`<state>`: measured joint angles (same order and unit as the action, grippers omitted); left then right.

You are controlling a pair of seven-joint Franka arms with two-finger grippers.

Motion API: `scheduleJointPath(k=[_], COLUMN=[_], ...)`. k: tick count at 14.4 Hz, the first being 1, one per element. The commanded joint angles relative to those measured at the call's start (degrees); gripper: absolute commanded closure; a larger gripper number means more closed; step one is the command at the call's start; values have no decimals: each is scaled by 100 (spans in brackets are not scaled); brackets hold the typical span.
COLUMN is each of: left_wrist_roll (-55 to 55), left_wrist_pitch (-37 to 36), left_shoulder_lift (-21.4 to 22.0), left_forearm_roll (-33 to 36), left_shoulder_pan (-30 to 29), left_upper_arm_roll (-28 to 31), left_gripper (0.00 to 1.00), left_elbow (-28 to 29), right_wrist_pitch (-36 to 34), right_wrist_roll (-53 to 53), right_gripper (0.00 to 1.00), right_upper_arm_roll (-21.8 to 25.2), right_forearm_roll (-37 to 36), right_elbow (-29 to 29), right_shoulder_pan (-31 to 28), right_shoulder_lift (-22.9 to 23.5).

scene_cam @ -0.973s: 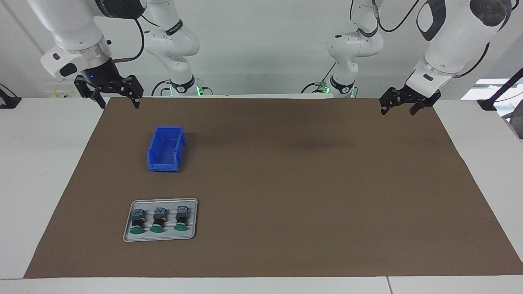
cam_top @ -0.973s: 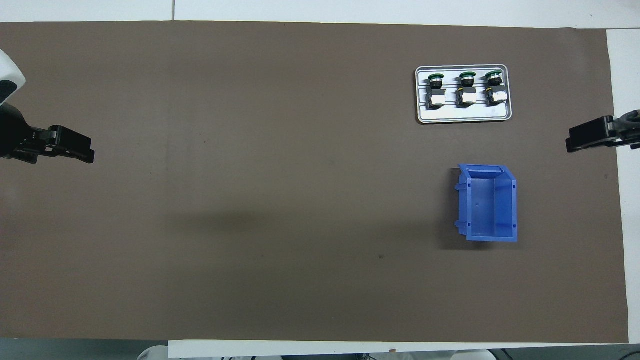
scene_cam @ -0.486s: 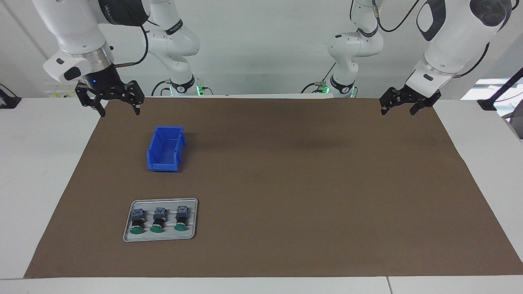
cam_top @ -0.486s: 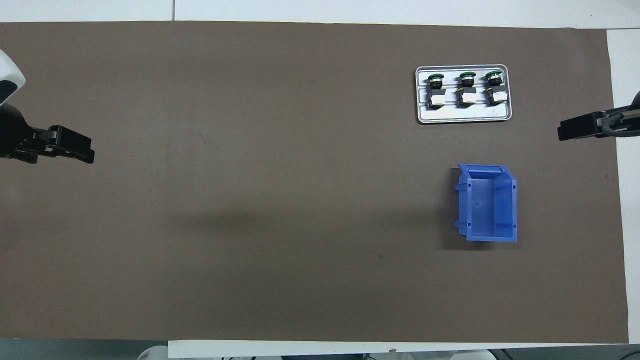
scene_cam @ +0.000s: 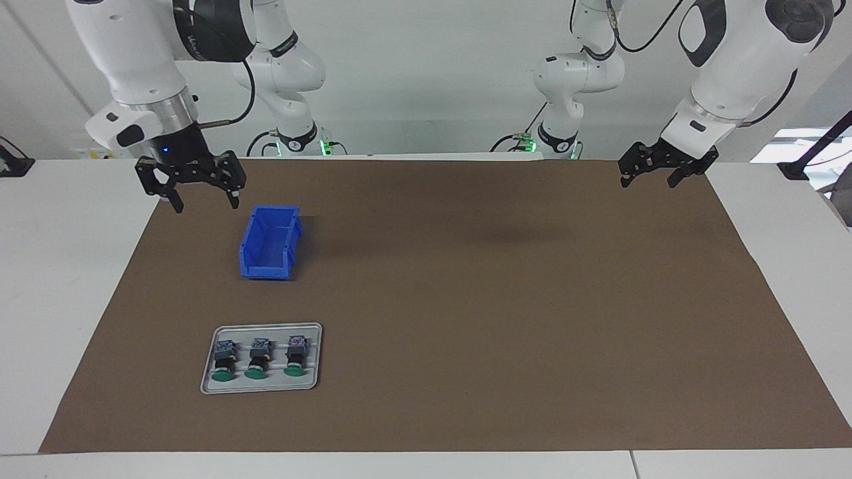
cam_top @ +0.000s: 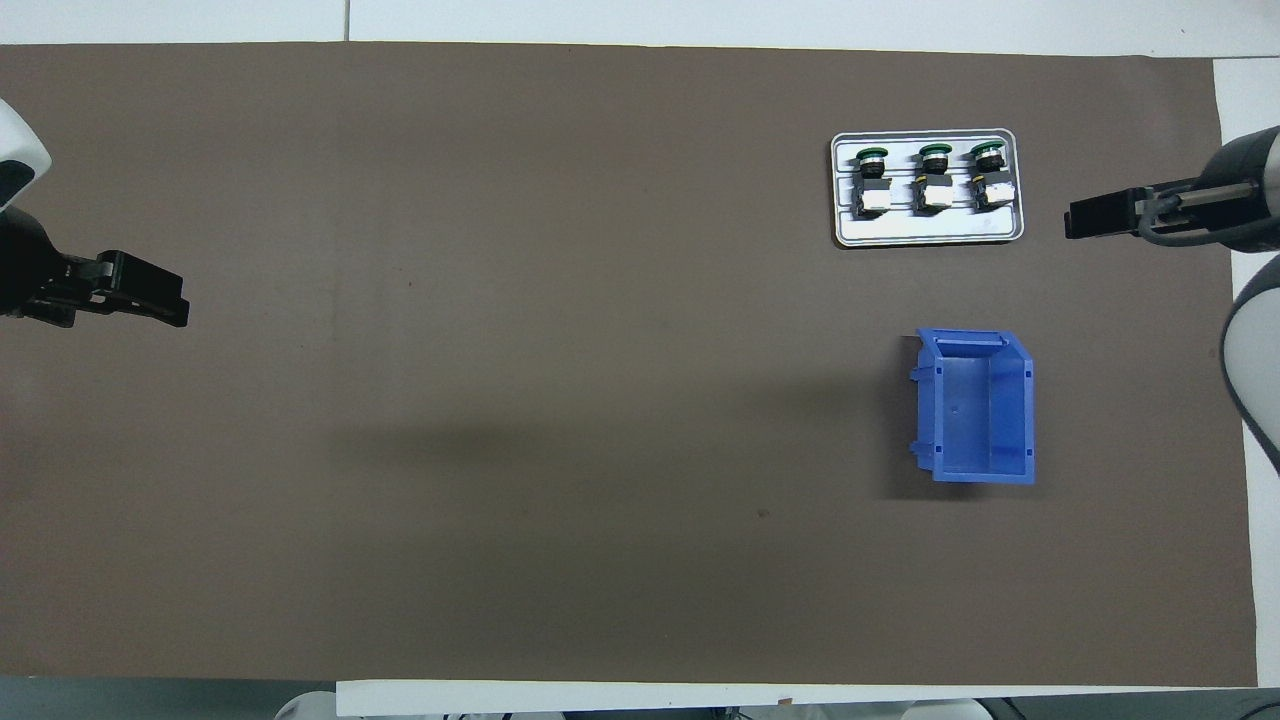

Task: Place and press button with both arms
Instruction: 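Move the right gripper over the metal tray of green buttons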

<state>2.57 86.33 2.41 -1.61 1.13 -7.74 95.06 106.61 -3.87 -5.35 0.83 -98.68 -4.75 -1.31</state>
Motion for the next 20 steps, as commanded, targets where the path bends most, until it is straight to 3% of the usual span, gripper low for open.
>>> scheduleJointPath(k=[1, 10, 12, 15, 20], left_wrist_roll=[-64, -64, -64, -64, -64], left_wrist_pitch=[86, 86, 86, 86, 86], left_shoulder_lift=[40, 40, 40, 40, 40], left_forearm_roll=[38, 38, 38, 38, 38], left_shoulder_pan=[-34, -34, -34, -34, -34], left_upper_arm_roll=[-8, -8, -8, -8, -8], left_gripper=[0, 0, 0, 0, 0], left_elbow=[56, 56, 56, 56, 56], right_wrist_pitch=[299, 1440, 1486, 1381, 1477], right_wrist_roll=[70, 131, 377, 554, 545], right_gripper=[1, 1, 1, 1, 1], right_upper_arm_roll=[8, 8, -1, -132, -378], right_forearm_roll=[110, 110, 110, 110, 57], right_elbow=[-37, 24, 85, 542, 736], right_shoulder_pan=[-52, -114, -44, 53, 27], right_shoulder_lift=[244, 1053, 1123, 1623, 2221])
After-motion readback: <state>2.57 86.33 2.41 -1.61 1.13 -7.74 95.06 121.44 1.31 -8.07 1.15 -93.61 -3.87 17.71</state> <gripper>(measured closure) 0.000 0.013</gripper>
